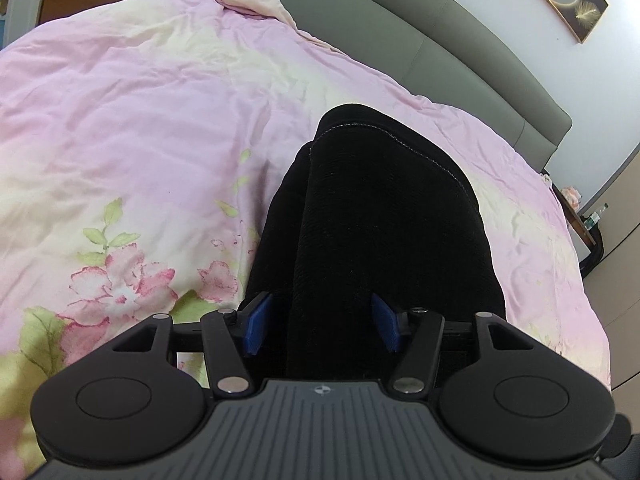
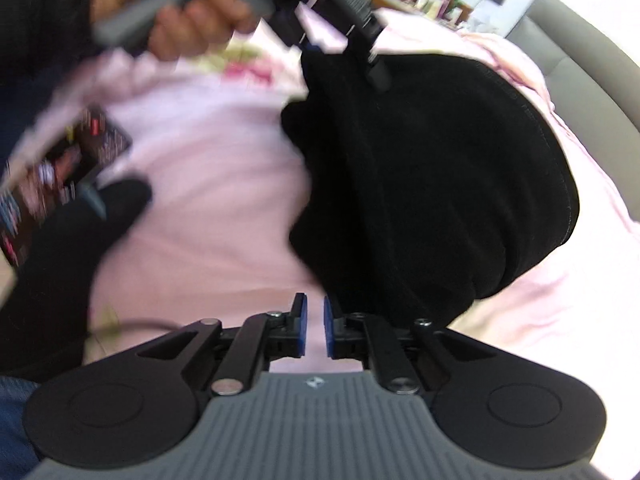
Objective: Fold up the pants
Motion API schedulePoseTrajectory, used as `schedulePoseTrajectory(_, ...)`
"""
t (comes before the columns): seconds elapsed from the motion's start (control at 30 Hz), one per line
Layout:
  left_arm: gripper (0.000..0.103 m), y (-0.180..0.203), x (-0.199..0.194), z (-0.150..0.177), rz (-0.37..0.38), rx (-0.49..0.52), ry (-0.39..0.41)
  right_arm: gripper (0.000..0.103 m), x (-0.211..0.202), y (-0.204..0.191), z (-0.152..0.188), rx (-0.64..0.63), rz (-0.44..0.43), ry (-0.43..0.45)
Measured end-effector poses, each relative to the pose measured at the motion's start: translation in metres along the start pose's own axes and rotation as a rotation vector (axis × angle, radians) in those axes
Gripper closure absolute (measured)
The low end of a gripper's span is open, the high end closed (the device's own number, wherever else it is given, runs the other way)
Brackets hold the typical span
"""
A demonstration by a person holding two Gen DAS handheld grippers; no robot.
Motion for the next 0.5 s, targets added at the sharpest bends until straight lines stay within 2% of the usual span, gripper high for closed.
schedulePoseTrajectory(0.07, 0.036, 0.000, 0.000, 0.000, -0.001, 0.000, 0.000, 0.099, -0.013, 0.012, -0.015, 0.072, 0.008, 0.092)
schedulePoseTrajectory(0.13, 0.035, 0.000, 0.000, 0.000, -0.005, 0.003, -0.001, 0.099, -0.025, 0.030, -0.029, 0.141, 0.062, 0.184)
schedulePoseTrajectory(0.2, 0.034, -0.001, 0.000, 0.000, -0.014, 0.015, 0.002, 0.098, -0.029, 0.046, -0.037, 0.206, 0.118, 0.233)
schedulePoseTrajectory(0.27, 0.031, -0.002, 0.001, 0.000, -0.021, 0.021, 0.001, 0.096, -0.019, 0.055, -0.033, 0.248, 0.138, 0.193)
schedulePoseTrajectory(0.33, 0.028, -0.004, 0.001, 0.001, -0.027, 0.024, -0.008, 0.096, 0.004, 0.050, -0.018, 0.257, 0.088, 0.074)
schedulePoseTrajectory(0.37, 0.028, -0.004, 0.001, 0.001, -0.026, 0.024, -0.020, 0.092, 0.011, 0.045, -0.013, 0.251, 0.062, 0.039)
schedulePoseTrajectory(0.43, 0.028, -0.003, -0.004, -0.004, -0.030, 0.040, -0.035, 0.078, 0.002, 0.042, -0.015, 0.259, 0.022, 0.057)
schedulePoseTrajectory(0.5, 0.026, 0.000, -0.011, -0.015, -0.048, 0.090, -0.039, 0.071, -0.019, 0.055, -0.021, 0.360, -0.034, 0.129)
Point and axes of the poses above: each gripper's, at about its wrist camera, not at the fingertips, and x roughly the way its jaws point, y to its right, z to its underside, the point moved 9 cm from there along x, roughly the way its jaws point, and after that the axes turned 12 degrees about -z, right-handed, at the moved point
